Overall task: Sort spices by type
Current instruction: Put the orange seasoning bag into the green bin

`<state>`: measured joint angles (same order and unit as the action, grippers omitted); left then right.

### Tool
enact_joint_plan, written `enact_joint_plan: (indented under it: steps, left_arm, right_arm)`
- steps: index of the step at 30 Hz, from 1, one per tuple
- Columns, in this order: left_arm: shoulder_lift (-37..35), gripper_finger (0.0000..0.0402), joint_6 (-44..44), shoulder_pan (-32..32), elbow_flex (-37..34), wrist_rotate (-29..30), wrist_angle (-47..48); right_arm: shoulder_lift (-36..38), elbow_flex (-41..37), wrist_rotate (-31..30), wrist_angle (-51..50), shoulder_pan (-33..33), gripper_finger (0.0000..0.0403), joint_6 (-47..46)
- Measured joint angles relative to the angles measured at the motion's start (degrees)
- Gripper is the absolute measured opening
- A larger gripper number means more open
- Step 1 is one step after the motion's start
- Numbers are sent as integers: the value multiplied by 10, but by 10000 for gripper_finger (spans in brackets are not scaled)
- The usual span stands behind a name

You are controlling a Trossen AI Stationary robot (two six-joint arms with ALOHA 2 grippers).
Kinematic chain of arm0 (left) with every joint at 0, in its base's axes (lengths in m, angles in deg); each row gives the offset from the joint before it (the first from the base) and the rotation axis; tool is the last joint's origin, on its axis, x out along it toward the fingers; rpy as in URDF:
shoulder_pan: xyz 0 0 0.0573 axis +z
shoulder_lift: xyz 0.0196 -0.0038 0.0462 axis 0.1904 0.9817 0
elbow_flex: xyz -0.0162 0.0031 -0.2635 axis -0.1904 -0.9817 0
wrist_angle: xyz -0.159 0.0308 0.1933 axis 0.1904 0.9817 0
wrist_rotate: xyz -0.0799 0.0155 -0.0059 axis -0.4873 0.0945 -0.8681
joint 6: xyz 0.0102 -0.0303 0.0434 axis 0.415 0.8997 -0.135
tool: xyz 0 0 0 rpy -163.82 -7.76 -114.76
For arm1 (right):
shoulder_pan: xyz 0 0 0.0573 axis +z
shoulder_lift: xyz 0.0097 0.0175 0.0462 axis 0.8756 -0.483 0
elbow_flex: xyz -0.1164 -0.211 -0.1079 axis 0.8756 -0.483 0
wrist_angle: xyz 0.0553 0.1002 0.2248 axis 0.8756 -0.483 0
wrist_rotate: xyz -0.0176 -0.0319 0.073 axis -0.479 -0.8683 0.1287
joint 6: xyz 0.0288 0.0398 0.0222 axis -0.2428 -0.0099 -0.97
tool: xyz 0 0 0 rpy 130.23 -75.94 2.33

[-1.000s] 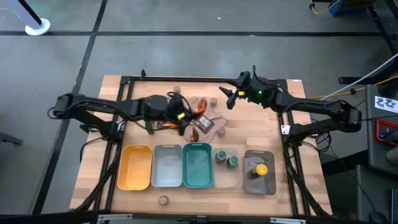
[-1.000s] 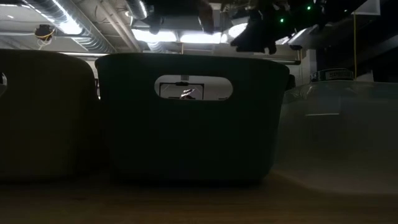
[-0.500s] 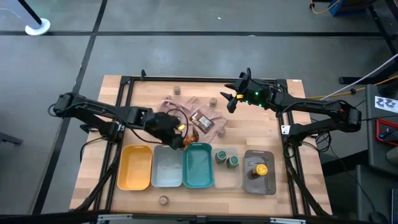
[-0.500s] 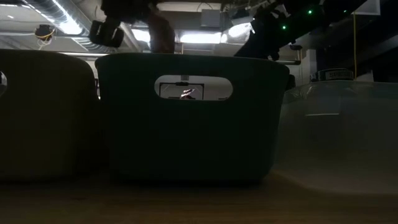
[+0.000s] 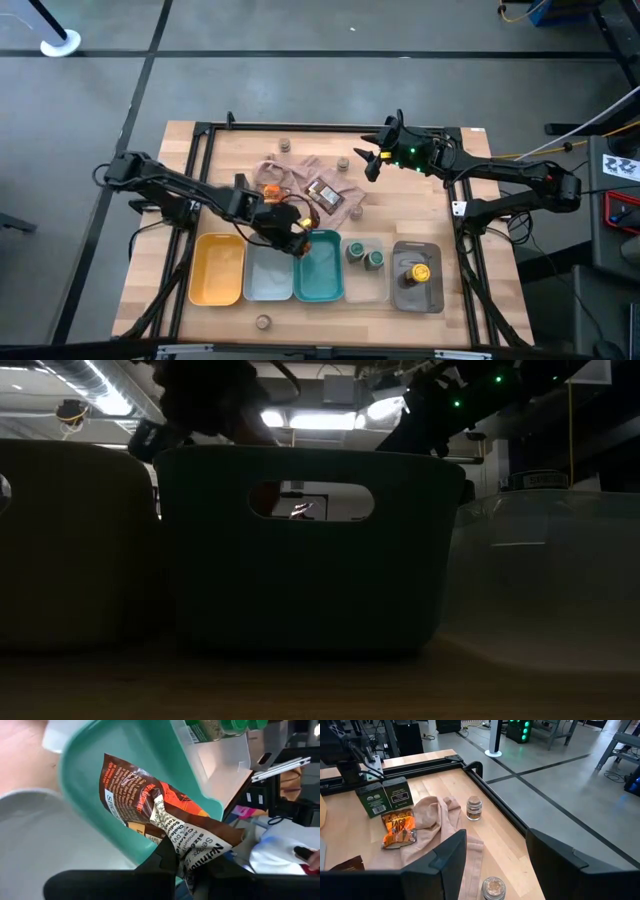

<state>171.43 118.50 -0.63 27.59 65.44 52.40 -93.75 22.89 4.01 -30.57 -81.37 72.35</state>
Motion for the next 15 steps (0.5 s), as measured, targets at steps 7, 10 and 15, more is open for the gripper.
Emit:
enact_joint_plan:
  steps: [7, 10, 15]
  left_arm:
    - [44, 25, -5, 10, 0, 0, -10]
    - [58, 27, -7, 16, 0, 0, -10]
    - [70, 28, -46, 20, 0, 0, -9]
  right_arm:
    - [0, 0, 0, -2, 0, 207, 0]
    - [0, 0, 0, -4, 0, 207, 0]
    - [0, 0, 0, -8, 0, 207, 0]
